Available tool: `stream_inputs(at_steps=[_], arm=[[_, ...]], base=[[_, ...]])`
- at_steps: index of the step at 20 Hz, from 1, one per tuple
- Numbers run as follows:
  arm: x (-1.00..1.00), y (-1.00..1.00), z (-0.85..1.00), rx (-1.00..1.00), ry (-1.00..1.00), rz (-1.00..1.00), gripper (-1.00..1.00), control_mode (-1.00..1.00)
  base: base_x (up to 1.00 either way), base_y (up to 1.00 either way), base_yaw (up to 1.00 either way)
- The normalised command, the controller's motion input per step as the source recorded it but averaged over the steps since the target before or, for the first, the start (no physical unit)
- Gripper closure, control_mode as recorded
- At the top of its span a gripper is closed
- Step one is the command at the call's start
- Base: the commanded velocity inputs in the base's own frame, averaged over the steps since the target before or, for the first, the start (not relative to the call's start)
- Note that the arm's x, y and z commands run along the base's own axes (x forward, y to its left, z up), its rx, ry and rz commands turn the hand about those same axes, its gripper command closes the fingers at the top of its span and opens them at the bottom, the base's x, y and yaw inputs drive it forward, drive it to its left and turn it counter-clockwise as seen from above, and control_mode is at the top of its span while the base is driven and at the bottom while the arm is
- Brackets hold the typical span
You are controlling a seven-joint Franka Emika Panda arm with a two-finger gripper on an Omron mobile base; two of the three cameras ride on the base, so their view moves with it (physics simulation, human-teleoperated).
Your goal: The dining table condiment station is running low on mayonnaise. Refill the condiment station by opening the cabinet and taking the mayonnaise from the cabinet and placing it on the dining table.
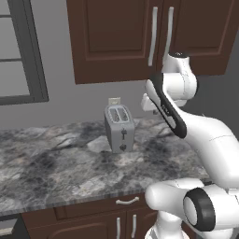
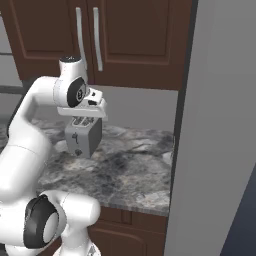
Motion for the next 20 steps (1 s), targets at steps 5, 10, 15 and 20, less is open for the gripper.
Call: stream_inputs(at_steps=[5,10,15,20], arm=[[-0.22,0.0,-0.01,-0.01,-0.14,0.0,-1.0,-1.0],[-0.69,-0.3,0.38,0.0,-0.81,0.0,-1.0,-1.0],[0.17,-0.07,0.86,0.04,-0.6,-0.01,-1.0,-1.0],[0.53,-0.01,0.58,0.03,-0.57,0.0,-1.0,-1.0]], base=[[0.0,0.0,0.0],[0.0,0.0,0.0],[0.0,0.0,0.0],[0.0,0.0,0.0]])
